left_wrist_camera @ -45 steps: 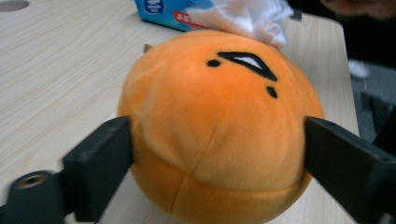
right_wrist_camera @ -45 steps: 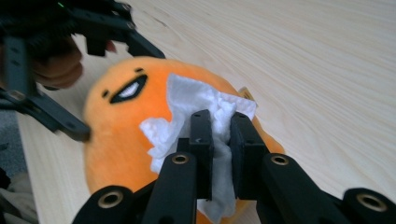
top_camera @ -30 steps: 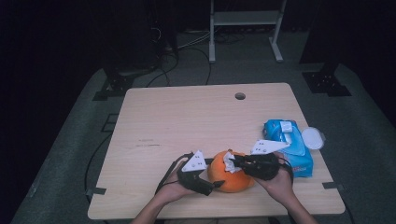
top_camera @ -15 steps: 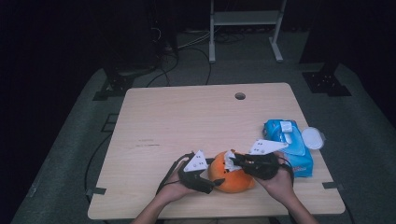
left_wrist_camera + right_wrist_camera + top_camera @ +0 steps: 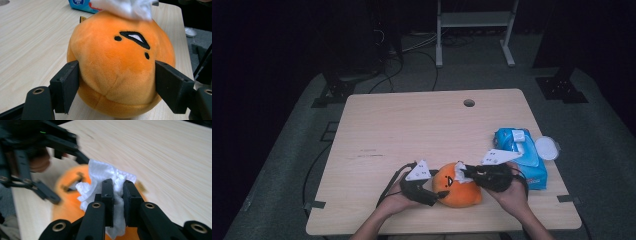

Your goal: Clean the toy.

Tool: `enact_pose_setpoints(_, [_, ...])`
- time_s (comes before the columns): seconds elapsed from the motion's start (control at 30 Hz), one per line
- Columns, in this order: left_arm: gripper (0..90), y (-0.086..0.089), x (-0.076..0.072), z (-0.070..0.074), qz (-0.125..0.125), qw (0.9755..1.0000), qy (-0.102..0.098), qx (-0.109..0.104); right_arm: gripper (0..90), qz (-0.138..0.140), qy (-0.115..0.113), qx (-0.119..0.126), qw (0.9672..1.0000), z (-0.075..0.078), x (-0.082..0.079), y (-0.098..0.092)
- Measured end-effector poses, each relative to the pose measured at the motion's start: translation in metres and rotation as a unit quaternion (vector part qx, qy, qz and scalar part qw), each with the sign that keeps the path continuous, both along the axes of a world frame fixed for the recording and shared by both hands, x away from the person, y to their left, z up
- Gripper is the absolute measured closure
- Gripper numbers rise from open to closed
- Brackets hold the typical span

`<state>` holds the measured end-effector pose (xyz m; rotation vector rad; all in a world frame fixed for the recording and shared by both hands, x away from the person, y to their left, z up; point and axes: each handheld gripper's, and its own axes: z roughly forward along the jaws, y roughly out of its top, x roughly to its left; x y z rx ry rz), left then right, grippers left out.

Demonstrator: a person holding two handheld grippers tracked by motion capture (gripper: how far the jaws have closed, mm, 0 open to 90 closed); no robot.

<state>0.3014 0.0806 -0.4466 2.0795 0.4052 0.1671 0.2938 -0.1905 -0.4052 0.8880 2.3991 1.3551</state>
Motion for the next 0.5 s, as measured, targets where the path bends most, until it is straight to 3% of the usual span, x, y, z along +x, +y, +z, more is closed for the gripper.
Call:
enact_pose_setpoints(0.07, [20.3,0.0,0.0,0.0,-0.001,1.0,0.004,-0.003,80.0,-0.004,0.011,0.008,0.9999,-0.003,0.001,-0.006])
enact_pose_setpoints(0.1, [17.2,0.0,0.001,0.004,0.001,0.9998,0.013,-0.016,80.0,-0.004,0.012,0.007,0.9999,-0.003,0.0,-0.006])
enact_pose_setpoints(0.2, [16.5,-0.001,0.0,0.006,-0.002,0.9995,0.009,-0.029,80.0,0.0,0.006,0.002,1.0,-0.003,-0.003,-0.001])
enact_pose_setpoints(0.27, [23.5,-0.003,-0.001,0.005,-0.002,0.9999,0.0,-0.012,80.0,0.014,0.001,0.0,0.9999,-0.001,-0.007,0.007])
enact_pose_setpoints(0.37, [27.0,0.0,0.0,0.004,0.0,1.0,0.005,-0.008,79.9,0.019,-0.001,-0.003,0.9998,0.001,-0.007,0.006])
enact_pose_setpoints(0.47, [28.0,0.004,0.002,0.002,-0.001,0.9999,0.013,-0.01,79.9,-0.004,-0.006,-0.014,0.9999,0.001,-0.002,-0.005])
enact_pose_setpoints(0.5, [27.9,0.005,0.002,0.002,-0.003,0.9998,0.016,-0.011,79.9,-0.009,0.005,-0.007,0.9999,0.0,0.0,-0.009])
